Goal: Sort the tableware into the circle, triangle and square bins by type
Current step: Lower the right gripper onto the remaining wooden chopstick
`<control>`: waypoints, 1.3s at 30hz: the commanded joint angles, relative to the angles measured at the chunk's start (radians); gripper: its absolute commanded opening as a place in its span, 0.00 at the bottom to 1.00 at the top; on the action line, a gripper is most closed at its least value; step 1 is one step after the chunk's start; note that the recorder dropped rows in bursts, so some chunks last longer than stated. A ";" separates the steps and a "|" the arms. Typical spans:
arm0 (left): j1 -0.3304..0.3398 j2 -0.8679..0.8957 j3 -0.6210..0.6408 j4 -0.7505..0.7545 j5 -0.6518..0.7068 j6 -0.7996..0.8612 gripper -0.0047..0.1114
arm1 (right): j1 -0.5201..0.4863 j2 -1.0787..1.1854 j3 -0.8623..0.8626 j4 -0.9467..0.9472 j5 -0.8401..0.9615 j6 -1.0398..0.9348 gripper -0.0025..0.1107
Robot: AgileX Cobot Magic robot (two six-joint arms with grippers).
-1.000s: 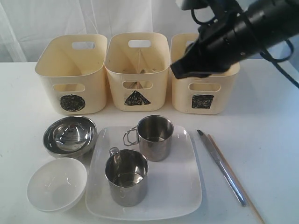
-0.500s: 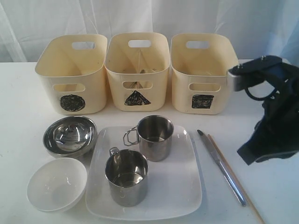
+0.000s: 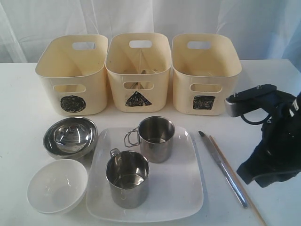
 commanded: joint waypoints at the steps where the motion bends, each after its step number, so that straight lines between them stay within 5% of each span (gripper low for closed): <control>1: 0.002 -0.005 0.004 -0.001 -0.002 -0.004 0.04 | -0.003 0.059 0.002 -0.052 0.029 0.012 0.31; 4: 0.002 -0.005 0.004 -0.001 -0.002 -0.004 0.04 | -0.003 0.108 0.002 -0.057 0.017 0.027 0.36; 30: 0.002 -0.005 0.004 -0.001 -0.002 -0.004 0.04 | -0.003 0.564 0.002 -0.083 -0.081 0.036 0.36; 39: 0.002 -0.005 0.004 -0.001 -0.002 -0.004 0.04 | -0.003 0.580 0.002 -0.083 -0.081 0.049 0.14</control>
